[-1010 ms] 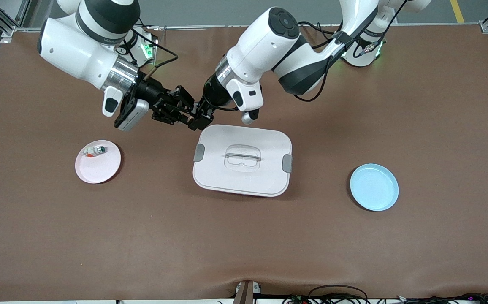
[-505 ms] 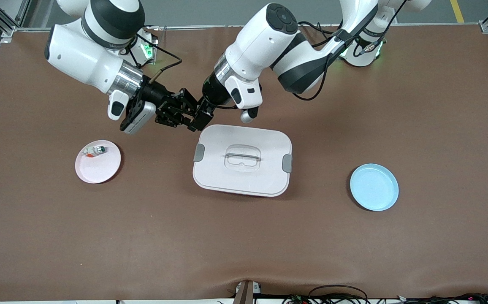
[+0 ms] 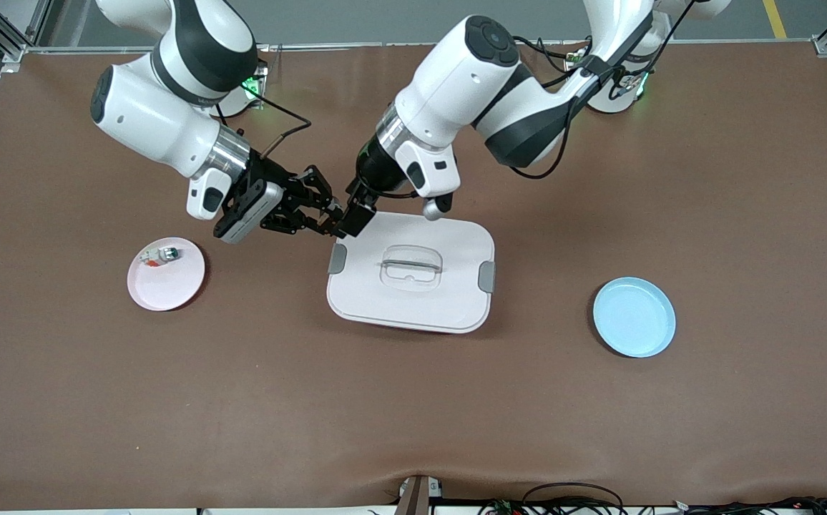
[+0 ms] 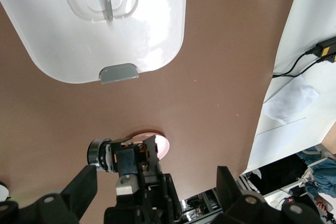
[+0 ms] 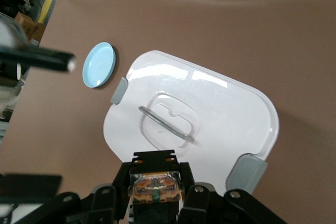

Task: Transfer orange switch to right arm and place
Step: 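Open the left gripper and pull it away from the right gripper, then carry the switch to the white plate while the left gripper withdraws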

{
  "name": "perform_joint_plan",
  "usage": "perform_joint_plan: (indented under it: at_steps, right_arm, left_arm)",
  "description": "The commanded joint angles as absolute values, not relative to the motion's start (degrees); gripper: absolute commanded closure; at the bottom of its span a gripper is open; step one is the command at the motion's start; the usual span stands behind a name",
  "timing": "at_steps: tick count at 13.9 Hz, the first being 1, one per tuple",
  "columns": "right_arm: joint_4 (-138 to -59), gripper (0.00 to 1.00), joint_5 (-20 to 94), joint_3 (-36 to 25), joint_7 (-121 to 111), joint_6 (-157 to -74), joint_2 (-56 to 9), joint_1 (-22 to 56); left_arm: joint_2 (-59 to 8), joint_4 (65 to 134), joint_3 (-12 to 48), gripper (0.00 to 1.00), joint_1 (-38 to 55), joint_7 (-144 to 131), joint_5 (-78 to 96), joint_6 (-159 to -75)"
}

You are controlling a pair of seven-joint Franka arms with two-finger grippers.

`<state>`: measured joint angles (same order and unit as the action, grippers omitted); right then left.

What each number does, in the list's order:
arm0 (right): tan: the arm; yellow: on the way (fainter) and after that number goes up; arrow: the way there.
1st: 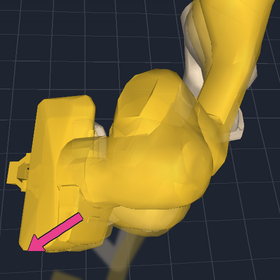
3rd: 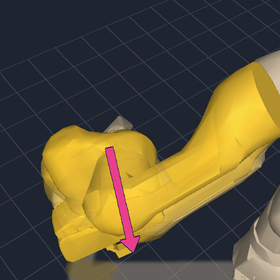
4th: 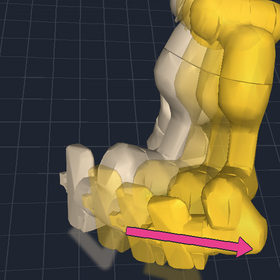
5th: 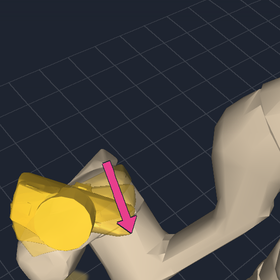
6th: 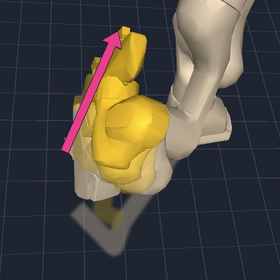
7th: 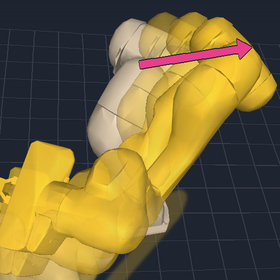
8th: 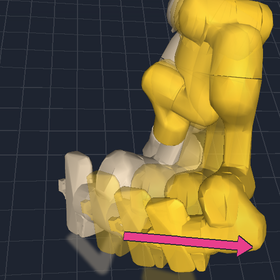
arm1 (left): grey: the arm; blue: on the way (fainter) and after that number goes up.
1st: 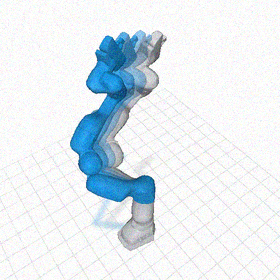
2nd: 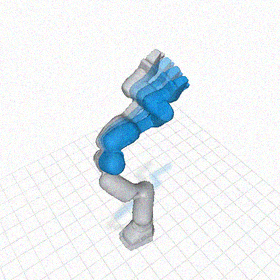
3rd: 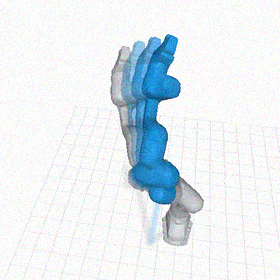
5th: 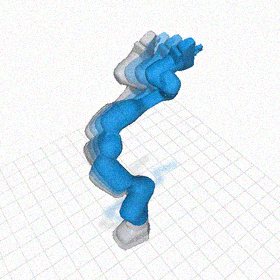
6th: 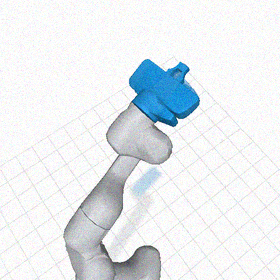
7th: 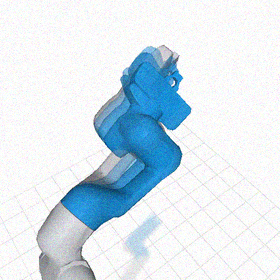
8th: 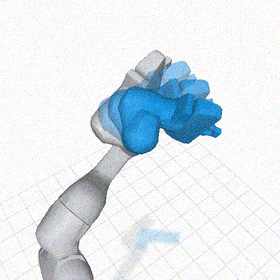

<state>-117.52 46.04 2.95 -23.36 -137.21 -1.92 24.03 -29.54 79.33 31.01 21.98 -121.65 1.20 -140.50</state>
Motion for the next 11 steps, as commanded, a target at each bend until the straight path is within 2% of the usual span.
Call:
perform_joint_plan:
  at_steps: [1,6,11]
  right_arm:
    - [-117.51,1.0,43.78,2.99,-28.46,-136.76,-2.81,21.72]
    - [-117.42,1.0,34.38,2.99,-37.33,-130.18,-3.34,14.43]
    - [-117.42,1.0,22.01,2.99,-48.41,-124.82,-3.34,7.05]
  left_arm:
    - [-29.0,79.8,31.11,0.0,20.48,-122.17,-0.18,-140.36]
    - [-29.53,80.94,31.11,0.0,18.55,-121.73,-2.54,-140.19]
    - [-29.27,85.16,31.11,0.0,15.48,-119.27,-3.16,-139.92]
